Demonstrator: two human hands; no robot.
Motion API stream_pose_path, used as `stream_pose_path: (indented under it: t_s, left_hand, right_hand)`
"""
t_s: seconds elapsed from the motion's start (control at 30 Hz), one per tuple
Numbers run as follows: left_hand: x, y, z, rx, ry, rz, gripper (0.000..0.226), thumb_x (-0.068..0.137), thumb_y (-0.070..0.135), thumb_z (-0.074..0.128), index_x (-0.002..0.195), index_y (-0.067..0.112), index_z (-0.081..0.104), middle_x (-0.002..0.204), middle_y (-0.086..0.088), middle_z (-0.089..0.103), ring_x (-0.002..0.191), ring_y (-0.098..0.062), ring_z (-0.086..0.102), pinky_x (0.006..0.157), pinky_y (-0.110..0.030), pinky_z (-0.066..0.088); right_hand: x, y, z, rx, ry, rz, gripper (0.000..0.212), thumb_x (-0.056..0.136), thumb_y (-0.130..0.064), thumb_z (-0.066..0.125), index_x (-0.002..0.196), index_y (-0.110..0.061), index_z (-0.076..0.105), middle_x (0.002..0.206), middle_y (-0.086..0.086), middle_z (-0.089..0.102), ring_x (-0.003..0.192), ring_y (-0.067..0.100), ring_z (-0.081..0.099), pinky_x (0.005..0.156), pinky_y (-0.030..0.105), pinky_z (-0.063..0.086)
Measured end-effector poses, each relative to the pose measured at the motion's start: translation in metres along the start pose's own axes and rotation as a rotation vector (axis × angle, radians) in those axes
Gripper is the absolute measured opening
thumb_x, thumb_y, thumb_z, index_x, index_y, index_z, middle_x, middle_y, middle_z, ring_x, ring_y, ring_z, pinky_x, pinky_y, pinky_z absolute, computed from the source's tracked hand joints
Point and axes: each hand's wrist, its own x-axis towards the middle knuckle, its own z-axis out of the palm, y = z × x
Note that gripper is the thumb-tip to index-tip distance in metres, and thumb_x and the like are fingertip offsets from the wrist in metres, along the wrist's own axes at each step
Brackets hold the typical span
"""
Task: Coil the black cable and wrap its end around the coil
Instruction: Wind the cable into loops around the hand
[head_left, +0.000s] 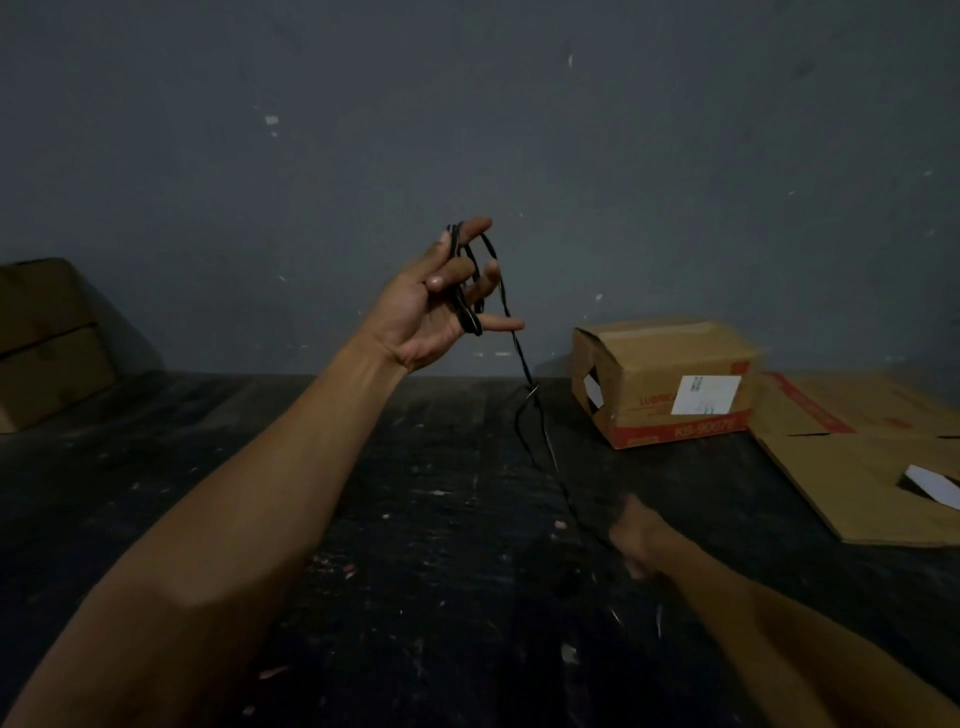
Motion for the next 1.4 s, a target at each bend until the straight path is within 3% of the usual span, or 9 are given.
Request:
stream_pose_path:
  t_s: [0.2, 0.3, 0.5, 0.67, 0.93, 1.1, 1.17, 1.27, 1.4]
  left_hand:
    - [0.010, -0.020, 0.006, 0.037, 0.017, -0.044, 0.035, 0.104, 0.032, 0.033, 0.124, 0.016, 0.056, 0.045, 0.008, 0.040, 0.082, -0.013, 0.069, 0.090, -0.076, 0.039]
    - [0.013, -0.023, 0.009, 0.057, 0.023, -0.047, 0.035, 0.104, 0.032, 0.033, 0.125, 0.016, 0.056, 0.044, 0.008, 0.040, 0.083, -0.013, 0.069, 0.089, -0.076, 0.040]
    - [0.009, -0.023, 0.009, 0.033, -0.001, -0.062, 0.035, 0.103, 0.031, 0.034, 0.127, 0.015, 0.055, 0.045, 0.009, 0.041, 0.084, -0.014, 0.068, 0.090, -0.076, 0.040]
    - [0.006, -0.019, 0.010, 0.023, -0.010, -0.060, 0.037, 0.104, 0.031, 0.033, 0.129, 0.014, 0.053, 0.045, 0.008, 0.040, 0.082, -0.014, 0.068, 0.092, -0.076, 0.039]
    - [0.003, 0.001, 0.004, -0.009, -0.039, 0.015, 0.036, 0.104, 0.034, 0.031, 0.126, 0.017, 0.054, 0.045, 0.009, 0.042, 0.083, -0.013, 0.068, 0.092, -0.076, 0.038]
    - [0.000, 0.009, 0.000, -0.002, -0.038, 0.019, 0.035, 0.103, 0.033, 0.032, 0.125, 0.018, 0.055, 0.045, 0.009, 0.042, 0.083, -0.012, 0.067, 0.095, -0.075, 0.037]
    - [0.001, 0.006, -0.001, 0.007, -0.028, 0.014, 0.035, 0.104, 0.033, 0.032, 0.125, 0.018, 0.055, 0.045, 0.009, 0.043, 0.083, -0.012, 0.067, 0.094, -0.075, 0.038]
    - [0.005, 0.000, 0.001, 0.015, -0.014, 0.009, 0.035, 0.104, 0.034, 0.032, 0.126, 0.018, 0.055, 0.045, 0.009, 0.042, 0.083, -0.012, 0.067, 0.095, -0.075, 0.037]
    - [0.008, -0.008, 0.004, 0.036, 0.020, -0.011, 0.035, 0.104, 0.033, 0.033, 0.126, 0.017, 0.056, 0.045, 0.009, 0.041, 0.082, -0.013, 0.068, 0.093, -0.076, 0.038]
  right_hand:
    - [-0.043, -0.070, -0.011, 0.567, -0.017, -0.335, 0.012, 0.096, -0.023, 0.049, 0.107, -0.018, 0.053, 0.105, 0.011, 0.059, 0.078, 0.021, 0.060, 0.063, 0.034, 0.047]
    - [-0.071, -0.098, -0.006, 0.704, -0.288, -0.414, 0.030, 0.099, -0.038, 0.042, 0.119, -0.018, 0.052, 0.099, 0.011, 0.065, 0.085, 0.025, 0.064, 0.069, 0.037, 0.049]
    - [-0.065, -0.117, 0.013, 0.836, -0.341, -0.431, 0.057, 0.101, -0.014, 0.040, 0.144, -0.042, 0.016, 0.103, 0.021, 0.069, 0.068, 0.026, 0.069, 0.061, 0.035, 0.055]
    - [-0.062, -0.121, 0.012, 0.637, -0.273, -0.474, 0.028, 0.100, -0.016, 0.045, 0.124, -0.006, 0.050, 0.093, 0.014, 0.069, 0.063, 0.022, 0.067, 0.048, 0.027, 0.049]
    - [-0.017, -0.050, 0.006, 0.062, -0.086, -0.140, 0.020, 0.091, -0.017, 0.055, 0.082, 0.000, 0.063, 0.072, 0.015, 0.070, 0.058, 0.024, 0.069, 0.064, 0.036, 0.057]
    - [0.017, 0.007, -0.001, 0.042, -0.037, 0.068, 0.025, 0.092, -0.015, 0.047, 0.075, 0.000, 0.058, 0.051, 0.011, 0.065, 0.054, 0.029, 0.063, 0.056, 0.033, 0.053]
    - [0.002, -0.009, -0.007, 0.339, -0.107, 0.045, 0.022, 0.099, -0.019, 0.041, 0.103, -0.003, 0.055, 0.075, 0.015, 0.070, 0.054, 0.025, 0.064, 0.050, 0.031, 0.050]
    - [-0.018, -0.042, -0.020, 0.770, -0.374, -0.162, 0.034, 0.099, -0.045, 0.037, 0.129, -0.031, 0.043, 0.127, 0.009, 0.061, 0.106, 0.025, 0.063, 0.085, 0.038, 0.050]
    - [-0.050, -0.086, -0.019, 0.828, -0.629, -0.450, 0.054, 0.094, -0.058, 0.035, 0.130, -0.022, 0.053, 0.114, 0.007, 0.069, 0.111, 0.022, 0.064, 0.100, 0.041, 0.042]
